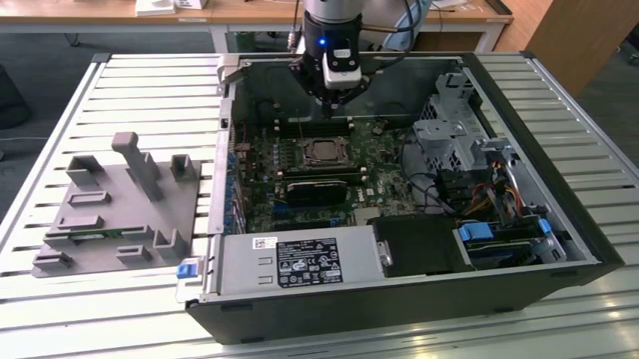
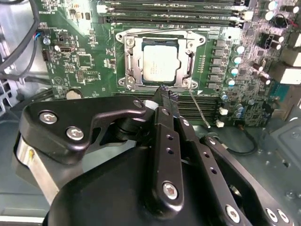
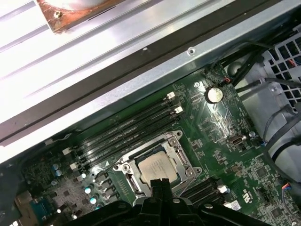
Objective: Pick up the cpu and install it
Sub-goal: 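Install the first cpu locking lever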
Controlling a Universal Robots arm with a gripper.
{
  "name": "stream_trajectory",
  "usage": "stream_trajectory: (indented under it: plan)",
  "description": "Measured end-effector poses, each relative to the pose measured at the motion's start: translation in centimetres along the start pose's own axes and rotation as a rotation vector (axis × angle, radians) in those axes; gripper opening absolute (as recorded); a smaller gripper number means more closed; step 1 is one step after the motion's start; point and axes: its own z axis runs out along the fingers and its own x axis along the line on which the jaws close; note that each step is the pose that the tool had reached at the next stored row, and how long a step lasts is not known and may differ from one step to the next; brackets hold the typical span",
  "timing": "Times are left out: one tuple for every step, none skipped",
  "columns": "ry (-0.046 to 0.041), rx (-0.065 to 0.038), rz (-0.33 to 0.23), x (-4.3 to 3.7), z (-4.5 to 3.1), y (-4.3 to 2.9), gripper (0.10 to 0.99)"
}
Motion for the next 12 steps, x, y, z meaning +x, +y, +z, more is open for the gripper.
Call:
stream_trajectory:
  plan:
    - [0.0003, 0.000, -0.009, 0.00, 0.00, 0.00, 0.106]
    - [0.0006, 0.000, -0.018, 0.00, 0.00, 0.00, 0.106]
    - [0.0009, -0.001, -0.027, 0.00, 0.00, -0.01, 0.106]
    - [0.0012, -0.001, -0.036, 0.00, 0.00, -0.01, 0.106]
    - [0.0015, -0.001, -0.044, 0.00, 0.00, -0.01, 0.106]
    - [0.0017, -0.001, -0.052, 0.00, 0.00, -0.02, 0.106]
    - [0.0020, -0.001, -0.061, 0.00, 0.00, -0.03, 0.106]
    - [0.0022, -0.001, -0.069, 0.00, 0.00, -0.03, 0.106]
    - [0.0025, -0.002, -0.076, 0.00, 0.00, -0.03, 0.106]
    - [0.0028, -0.002, -0.084, 0.00, 0.00, -0.03, 0.106]
    - [0.0030, -0.002, -0.092, 0.00, 0.00, -0.03, 0.106]
    - [0.0033, -0.002, -0.100, 0.00, 0.00, -0.03, 0.106]
